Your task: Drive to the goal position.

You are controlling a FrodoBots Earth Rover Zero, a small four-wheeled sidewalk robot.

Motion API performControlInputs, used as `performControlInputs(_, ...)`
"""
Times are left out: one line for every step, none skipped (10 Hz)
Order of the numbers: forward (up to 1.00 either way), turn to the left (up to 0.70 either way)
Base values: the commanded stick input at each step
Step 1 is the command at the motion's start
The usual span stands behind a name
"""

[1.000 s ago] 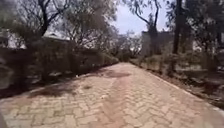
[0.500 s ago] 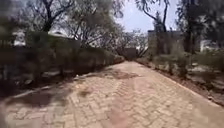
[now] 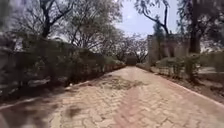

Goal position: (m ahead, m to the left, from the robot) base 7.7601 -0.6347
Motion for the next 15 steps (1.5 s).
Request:
performControlInputs(1.0,0.0)
performControlInputs(1.0,0.0)
performControlInputs(1.0,0.0)
performControlInputs(1.0,0.0)
performControlInputs(1.0,0.0)
performControlInputs(1.0,-0.03)
performControlInputs(1.0,-0.19)
performControlInputs(1.0,-0.32)
performControlInputs(1.0,-0.32)
performControlInputs(1.0,-0.32)
performControlInputs(1.0,-0.32)
performControlInputs(1.0,-0.32)
performControlInputs(1.0,0.0)
performControlInputs(1.0,0.0)
performControlInputs(1.0,0.0)
